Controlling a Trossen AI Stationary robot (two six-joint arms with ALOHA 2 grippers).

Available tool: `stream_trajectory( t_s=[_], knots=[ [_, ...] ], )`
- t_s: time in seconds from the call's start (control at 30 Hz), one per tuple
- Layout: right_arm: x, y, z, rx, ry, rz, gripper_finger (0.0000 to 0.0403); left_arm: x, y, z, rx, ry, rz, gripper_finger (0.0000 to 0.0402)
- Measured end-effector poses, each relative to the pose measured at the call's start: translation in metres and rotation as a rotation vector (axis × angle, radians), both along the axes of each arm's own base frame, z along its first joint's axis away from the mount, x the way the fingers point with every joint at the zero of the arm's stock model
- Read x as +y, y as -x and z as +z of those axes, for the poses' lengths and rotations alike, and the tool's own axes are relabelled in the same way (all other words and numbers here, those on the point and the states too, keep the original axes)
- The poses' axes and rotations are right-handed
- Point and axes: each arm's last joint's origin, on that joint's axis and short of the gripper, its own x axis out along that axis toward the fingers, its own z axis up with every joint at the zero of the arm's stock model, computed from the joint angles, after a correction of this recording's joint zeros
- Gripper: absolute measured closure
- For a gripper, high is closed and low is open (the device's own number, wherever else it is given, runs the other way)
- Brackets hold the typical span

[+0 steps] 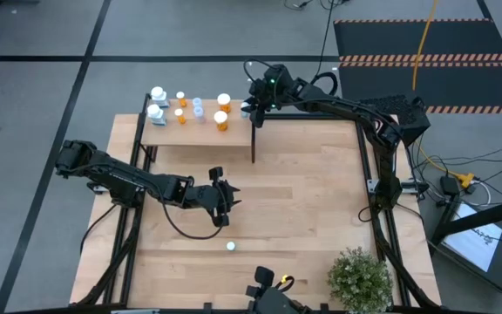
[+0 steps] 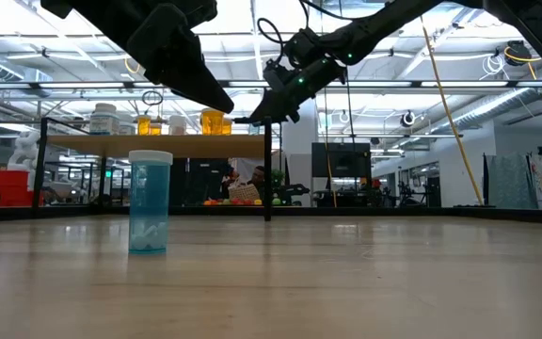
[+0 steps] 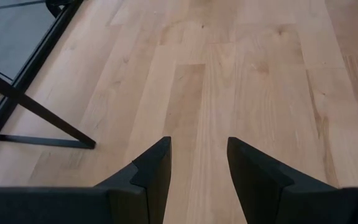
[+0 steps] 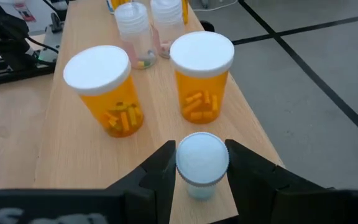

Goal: Pick and place medicine bottles onto shelf by color
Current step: Put the right blue pill bottle on the shelf

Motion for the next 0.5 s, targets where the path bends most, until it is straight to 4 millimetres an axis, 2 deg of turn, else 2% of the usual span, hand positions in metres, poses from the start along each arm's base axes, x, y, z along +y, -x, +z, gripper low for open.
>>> stream_trajectory(
  t_s=[0.5],
  knots=[
    [0.0000, -0.0001, -0.0040, 0.004, -0.002, -0.001, 0.0249, 0.0000, -0.0002, 0.0002, -0.003, 0.000, 0.000, 0.0243]
  ],
)
